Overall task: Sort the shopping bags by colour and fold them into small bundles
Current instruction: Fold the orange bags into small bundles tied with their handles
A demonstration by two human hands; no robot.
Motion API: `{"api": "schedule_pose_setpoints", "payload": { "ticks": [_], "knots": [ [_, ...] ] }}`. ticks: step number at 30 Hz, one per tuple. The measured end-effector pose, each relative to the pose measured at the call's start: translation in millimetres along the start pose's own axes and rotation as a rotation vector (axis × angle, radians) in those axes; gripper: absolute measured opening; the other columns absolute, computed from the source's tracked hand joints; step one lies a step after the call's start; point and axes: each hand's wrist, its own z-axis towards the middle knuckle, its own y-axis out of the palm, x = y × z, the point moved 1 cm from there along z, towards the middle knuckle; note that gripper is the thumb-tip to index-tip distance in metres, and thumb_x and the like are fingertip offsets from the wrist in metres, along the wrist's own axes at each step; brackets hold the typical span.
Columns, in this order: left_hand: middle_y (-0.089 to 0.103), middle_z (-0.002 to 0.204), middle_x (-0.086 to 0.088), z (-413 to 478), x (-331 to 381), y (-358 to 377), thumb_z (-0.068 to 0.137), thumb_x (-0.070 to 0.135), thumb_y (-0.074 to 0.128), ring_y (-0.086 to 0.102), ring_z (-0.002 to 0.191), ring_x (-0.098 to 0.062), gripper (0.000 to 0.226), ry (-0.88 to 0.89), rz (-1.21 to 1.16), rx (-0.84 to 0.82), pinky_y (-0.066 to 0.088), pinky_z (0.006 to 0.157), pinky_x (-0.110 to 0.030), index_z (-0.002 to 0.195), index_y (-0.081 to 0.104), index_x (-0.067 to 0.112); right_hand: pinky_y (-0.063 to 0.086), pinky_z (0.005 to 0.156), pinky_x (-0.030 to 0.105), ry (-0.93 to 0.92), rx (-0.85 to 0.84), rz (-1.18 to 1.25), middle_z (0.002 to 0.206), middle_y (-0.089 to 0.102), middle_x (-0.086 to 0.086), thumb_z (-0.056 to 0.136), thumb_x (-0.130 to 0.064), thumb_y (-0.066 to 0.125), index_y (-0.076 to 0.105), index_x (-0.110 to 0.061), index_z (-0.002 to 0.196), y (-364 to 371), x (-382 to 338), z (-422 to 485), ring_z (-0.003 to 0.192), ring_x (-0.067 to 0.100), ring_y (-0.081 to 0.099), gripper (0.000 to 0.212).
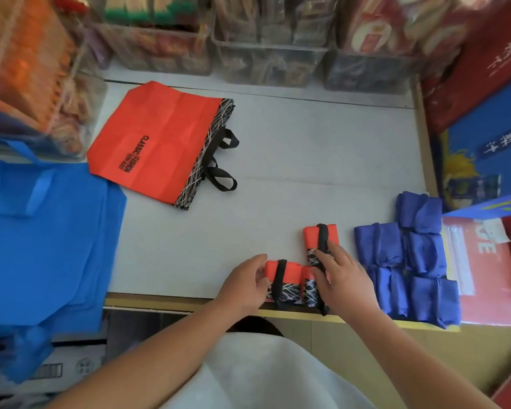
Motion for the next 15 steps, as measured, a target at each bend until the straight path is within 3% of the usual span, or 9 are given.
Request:
{"api": "schedule_pose_setpoints", "payload": {
  "ticks": [2,4,8,10,13,15],
  "knots": [
    [0.059,0.132,0.004,-4.5,-7.3,-12.8,0.101,0.022,0.059,0.06,0.113,-0.011,0.049,-0.044,-0.022,0.022,0.048,0.103,-0.028,0.148,0.048,0.022,0.058,0.081,0.044,-0.031,0.139,0.032,0.124,0.069,0.005,0.095,-0.032,0.059,0.073,-0.016,0.117,-7.0,-12.6,0.8,0.11,0.033,0.067,0.031],
    [0.06,0.132,0.006,-7.9,-19.6,-29.9,0.101,0.025,0.058,0.06,0.112,-0.009,0.045,-0.055,-0.013,0.034,0.048,0.101,-0.026,0.145,0.05,0.022,0.058,0.068,0.036,-0.083,0.168,0.071,0.108,0.072,-0.001,0.094,-0.023,0.063,0.074,-0.015,0.109,-14.1,-32.6,4.0,0.095,0.028,0.069,0.02],
    [0.06,0.133,0.007,-11.7,-42.0,-78.5,0.101,0.027,0.059,0.058,0.113,-0.008,0.042,-0.089,-0.002,0.053,0.046,0.101,-0.024,0.143,0.053,0.023,0.054,0.084,0.031,-0.003,-0.002,0.252,0.113,0.07,-0.012,0.1,-0.031,0.06,0.073,-0.025,0.119,-23.0,-91.3,24.2,0.105,0.011,0.065,0.024],
    [0.058,0.135,0.006,-7.9,-51.6,-112.3,0.101,0.027,0.059,0.057,0.113,-0.009,0.041,-0.081,-0.004,0.121,0.045,0.101,-0.024,0.142,0.054,0.021,0.054,0.091,0.029,0.036,-0.139,0.378,0.11,0.071,-0.016,0.101,-0.035,0.057,0.072,-0.027,0.12,-21.8,-123.1,42.6,0.101,0.002,0.065,0.025],
    [0.056,0.136,0.001,4.4,-68.6,-168.4,0.099,0.027,0.062,0.058,0.117,-0.016,0.041,-0.029,0.094,0.278,0.045,0.101,-0.028,0.138,0.058,0.015,0.052,0.087,0.019,0.009,-0.24,0.455,0.1,0.071,-0.017,0.101,-0.033,0.058,0.073,-0.026,0.115,-12.9,-169.7,72.4,0.087,-0.011,0.061,0.022],
    [0.055,0.138,-0.003,16.4,-78.8,-202.6,0.097,0.03,0.065,0.057,0.121,-0.024,0.041,0.022,0.213,0.377,0.048,0.099,-0.035,0.133,0.062,0.01,0.046,0.078,0.006,0.002,-0.26,0.492,0.097,0.071,-0.017,0.101,-0.031,0.059,0.073,-0.024,0.114,-4.2,-196.4,89.2,0.086,-0.014,0.06,0.021]
  ]
}}
